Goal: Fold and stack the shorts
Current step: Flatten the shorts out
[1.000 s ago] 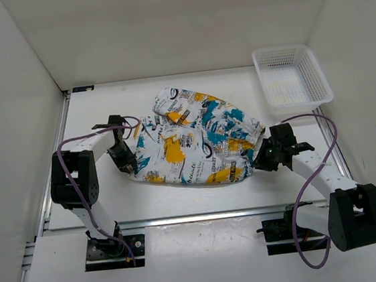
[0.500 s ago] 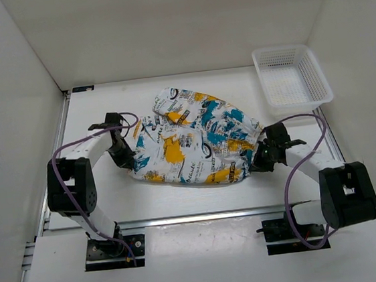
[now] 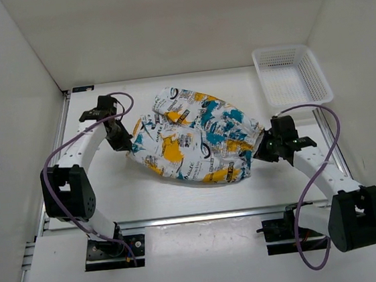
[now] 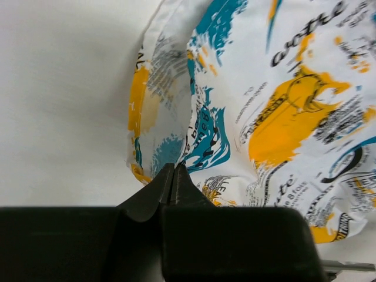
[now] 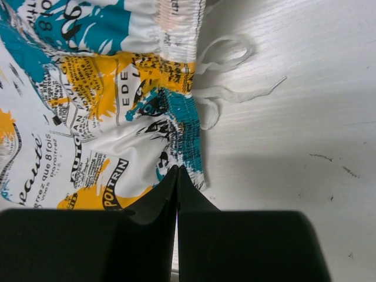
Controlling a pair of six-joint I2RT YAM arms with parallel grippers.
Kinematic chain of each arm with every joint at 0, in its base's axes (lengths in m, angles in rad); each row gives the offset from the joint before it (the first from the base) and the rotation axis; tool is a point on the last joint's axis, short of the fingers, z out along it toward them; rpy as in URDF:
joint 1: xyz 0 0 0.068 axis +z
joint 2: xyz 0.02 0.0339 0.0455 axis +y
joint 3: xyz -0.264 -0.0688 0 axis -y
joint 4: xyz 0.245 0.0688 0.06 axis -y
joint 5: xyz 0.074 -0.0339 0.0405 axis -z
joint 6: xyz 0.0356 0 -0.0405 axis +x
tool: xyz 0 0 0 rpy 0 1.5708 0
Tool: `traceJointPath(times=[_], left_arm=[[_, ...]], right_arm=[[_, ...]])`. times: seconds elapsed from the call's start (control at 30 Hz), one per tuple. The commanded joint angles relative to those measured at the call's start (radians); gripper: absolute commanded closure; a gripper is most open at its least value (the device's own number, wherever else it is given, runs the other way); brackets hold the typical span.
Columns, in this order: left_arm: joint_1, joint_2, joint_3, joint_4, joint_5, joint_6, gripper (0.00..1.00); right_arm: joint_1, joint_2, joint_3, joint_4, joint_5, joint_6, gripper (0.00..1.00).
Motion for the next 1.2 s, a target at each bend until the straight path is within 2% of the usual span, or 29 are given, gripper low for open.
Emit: traceJointPath(times=[0.0,0.03,0.07,0.13,0.27,0.4,0.5,0.57,0.6,0.67,0.7,0.8,1.03,1.07,1.1,1.13,1.17], left_arm=[[0.002,0.01,0.087,-0.026,0.013,0.02,0.9],[0.002,0.024,0.096,-0.026,0.013,0.02,0.9],[0.002,0.024,0.096,-0.026,0.013,0.02,0.9],[0.002,0.024,0.096,-0.026,0.013,0.02,0.9],[0.002,0.024,0.087,-0.026,0.013,0.029,0.9],[0.002,0.033,0.067,-0.026,0.013,0.029,0.9],[0.002,0.033,0.067,-0.026,0.013,0.029,0.9],[0.002,0.033,0.067,-0.026,0.013,0.029,0.9],[0.002,0.033,0.067,-0.026,0.013,0.029,0.9],[0.002,0.033,0.067,-0.026,0.013,0.029,0.9],[0.002,0.033,0.067,-0.026,0.013,0.029,0.9],[0.002,0.022,0.067,-0.026,0.013,0.029,0.9],[0.002,0.022,0.067,-0.026,0.022,0.029,0.9],[0.002,0.022,0.067,-0.026,0.022,0.029,0.9],[0.002,0.022,0.067,-0.026,0.022,0.029,0.9],[0.002,0.022,0.067,-0.026,0.022,0.029,0.9],[0.002,0.022,0.067,-0.026,0.022,0.029,0.9]], right_arm=[[0.002,0.046,0.044,-0.01,-0.004,-0.032,1.0],[0.002,0.087,0.061,-0.001,-0.024,-0.042,0.81],[0.002,0.112,0.07,-0.001,-0.045,-0.042,0.73],[0.002,0.17,0.081,0.011,-0.094,-0.053,0.62],[0.002,0.204,0.057,0.062,-0.134,-0.053,0.57],[0.011,0.251,0.035,0.108,-0.177,-0.044,0.48],[0.011,0.293,0.012,0.148,-0.206,-0.035,0.48],[0.02,0.314,0.003,0.169,-0.216,-0.035,0.52],[0.02,0.325,0.003,0.169,-0.216,-0.026,0.63],[0.02,0.325,0.003,0.169,-0.207,-0.026,0.75],[0.02,0.307,0.003,0.169,-0.185,-0.026,0.85],[0.02,0.258,0.003,0.128,-0.135,-0.026,1.0],[0.02,0.137,-0.006,0.058,-0.059,-0.036,1.0],[0.02,0.137,-0.006,0.057,-0.059,-0.036,0.92],[0.02,0.137,-0.006,0.057,-0.073,-0.036,0.78],[0.02,0.156,-0.017,0.057,-0.091,-0.045,0.59],[0.02,0.169,-0.017,0.079,-0.114,-0.046,0.51]])
